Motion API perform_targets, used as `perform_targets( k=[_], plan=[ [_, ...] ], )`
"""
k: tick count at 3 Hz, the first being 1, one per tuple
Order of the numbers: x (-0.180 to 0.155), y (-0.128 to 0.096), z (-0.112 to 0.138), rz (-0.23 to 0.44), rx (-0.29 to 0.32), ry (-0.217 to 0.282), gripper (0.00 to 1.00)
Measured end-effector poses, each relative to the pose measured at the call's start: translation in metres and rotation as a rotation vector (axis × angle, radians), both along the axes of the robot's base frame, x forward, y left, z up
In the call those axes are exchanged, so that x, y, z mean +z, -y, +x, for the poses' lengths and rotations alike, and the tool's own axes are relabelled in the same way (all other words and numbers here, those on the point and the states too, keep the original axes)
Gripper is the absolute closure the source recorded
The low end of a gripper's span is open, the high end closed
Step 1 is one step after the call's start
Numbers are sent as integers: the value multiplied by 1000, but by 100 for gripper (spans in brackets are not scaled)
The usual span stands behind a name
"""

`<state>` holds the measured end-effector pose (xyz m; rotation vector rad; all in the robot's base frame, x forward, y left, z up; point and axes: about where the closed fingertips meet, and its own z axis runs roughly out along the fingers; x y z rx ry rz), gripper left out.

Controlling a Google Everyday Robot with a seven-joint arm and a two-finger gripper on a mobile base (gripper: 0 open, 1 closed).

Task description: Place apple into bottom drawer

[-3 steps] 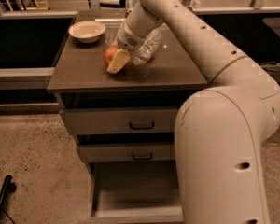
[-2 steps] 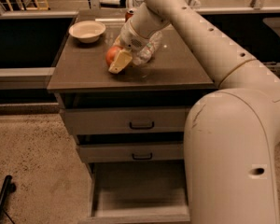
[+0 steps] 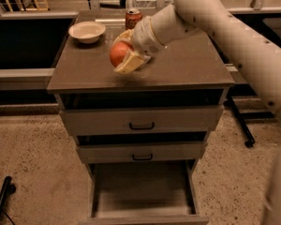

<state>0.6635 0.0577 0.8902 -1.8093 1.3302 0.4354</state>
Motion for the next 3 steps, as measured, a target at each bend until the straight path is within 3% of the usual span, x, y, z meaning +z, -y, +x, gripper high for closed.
perform_targets(
  k=[1, 2, 3],
  plan=[
    [-25, 31, -52, 22, 32, 4, 100],
    [-78, 63, -87, 12, 47, -87, 100],
    [-124, 90, -117, 109, 66, -165, 100]
  ],
)
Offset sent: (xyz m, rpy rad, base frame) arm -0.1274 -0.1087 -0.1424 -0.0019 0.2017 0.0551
